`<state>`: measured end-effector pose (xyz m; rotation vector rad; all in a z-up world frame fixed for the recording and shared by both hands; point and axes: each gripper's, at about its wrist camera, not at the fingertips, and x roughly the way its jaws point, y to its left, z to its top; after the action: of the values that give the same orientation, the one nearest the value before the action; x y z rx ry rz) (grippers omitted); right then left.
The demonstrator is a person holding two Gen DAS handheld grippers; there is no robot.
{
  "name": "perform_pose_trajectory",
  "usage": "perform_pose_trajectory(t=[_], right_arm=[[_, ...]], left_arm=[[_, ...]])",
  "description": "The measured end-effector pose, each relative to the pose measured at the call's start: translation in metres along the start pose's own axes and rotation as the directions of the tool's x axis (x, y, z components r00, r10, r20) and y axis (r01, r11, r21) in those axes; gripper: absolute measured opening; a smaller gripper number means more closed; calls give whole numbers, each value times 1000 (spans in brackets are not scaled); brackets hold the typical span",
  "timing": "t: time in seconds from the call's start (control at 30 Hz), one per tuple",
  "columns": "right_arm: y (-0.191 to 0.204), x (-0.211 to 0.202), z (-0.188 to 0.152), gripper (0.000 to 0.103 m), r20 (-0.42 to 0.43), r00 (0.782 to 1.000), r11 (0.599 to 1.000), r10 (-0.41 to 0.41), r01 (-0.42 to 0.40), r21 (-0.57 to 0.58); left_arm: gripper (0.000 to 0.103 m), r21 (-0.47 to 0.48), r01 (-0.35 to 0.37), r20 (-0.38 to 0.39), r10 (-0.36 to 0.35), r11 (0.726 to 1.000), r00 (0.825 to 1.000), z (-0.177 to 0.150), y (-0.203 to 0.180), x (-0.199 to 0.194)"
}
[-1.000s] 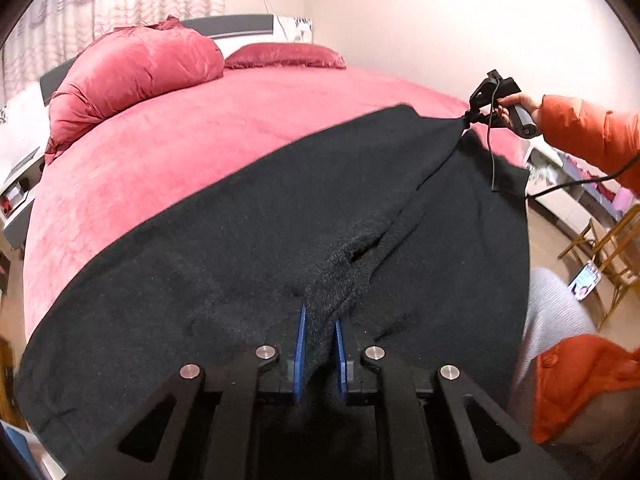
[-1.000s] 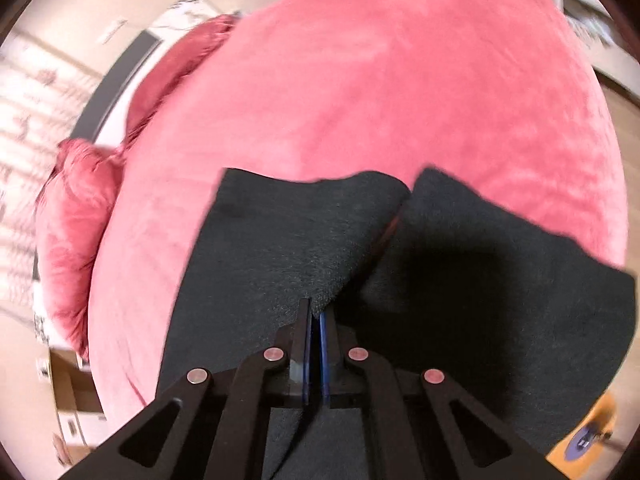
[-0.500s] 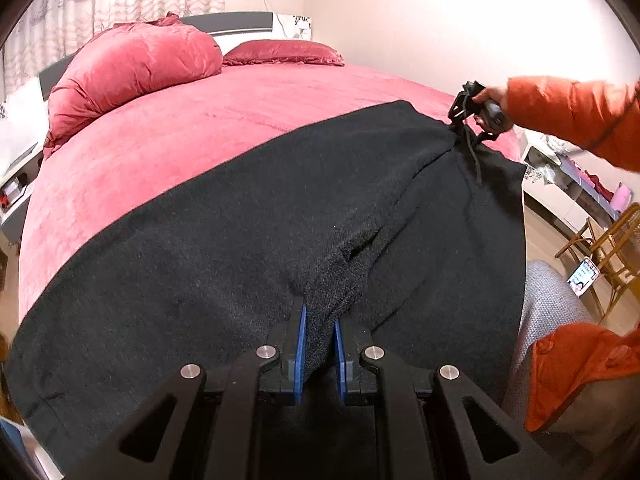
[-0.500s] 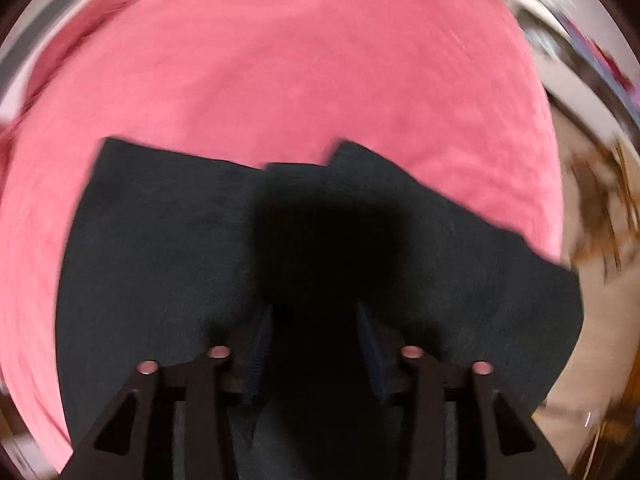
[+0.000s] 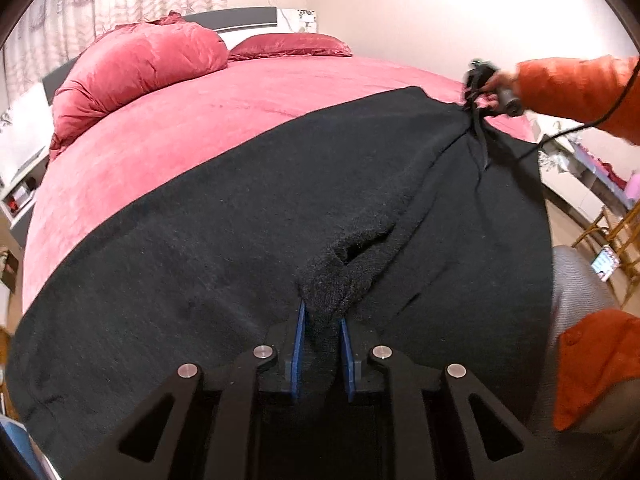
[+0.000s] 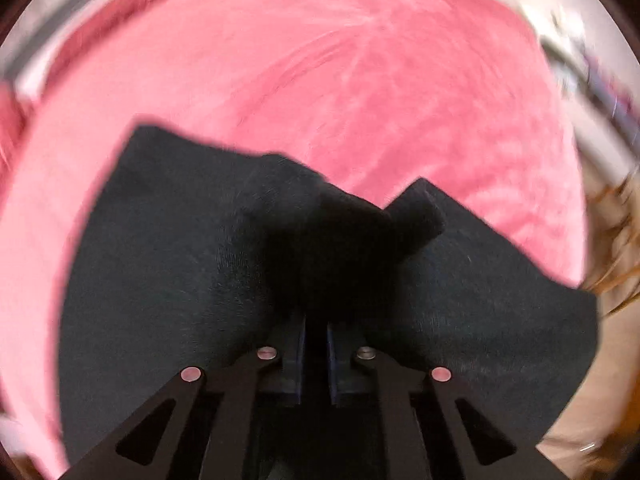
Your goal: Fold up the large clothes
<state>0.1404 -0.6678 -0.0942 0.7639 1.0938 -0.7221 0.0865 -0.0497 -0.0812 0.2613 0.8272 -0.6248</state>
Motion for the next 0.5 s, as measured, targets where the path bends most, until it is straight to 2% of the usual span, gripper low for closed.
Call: perform_pose_trajectory(t=[0.07, 0.17, 0.27, 0.4, 0.47, 0.5], right_arm=[[-34, -23, -1, 8, 25, 990, 985, 137, -139, 101], [-66, -62, -10, 8, 53, 954, 936, 294, -299, 183], [-71, -105, -21, 8, 74, 933, 922, 352, -359, 146], [-76, -155, -34, 7, 101, 893, 885, 438, -449, 124], [-80, -172, -32, 7, 111, 873, 867, 475, -486, 111], [-68, -176, -27, 7, 116, 863, 857, 492, -504, 108]], left_arm=[[15, 4, -14, -2, 14, 1000, 1000, 0, 1, 3], [12, 15, -13, 30, 13, 1000, 999, 5, -3, -4], [10, -39, 18, 67, -16, 999, 998, 12, 4, -19], [6, -150, 71, 122, -53, 986, 991, 30, 21, -49], [5, -193, 83, 164, -51, 978, 985, 40, 31, -70], [5, -212, 86, 192, -45, 973, 980, 44, 37, -82]])
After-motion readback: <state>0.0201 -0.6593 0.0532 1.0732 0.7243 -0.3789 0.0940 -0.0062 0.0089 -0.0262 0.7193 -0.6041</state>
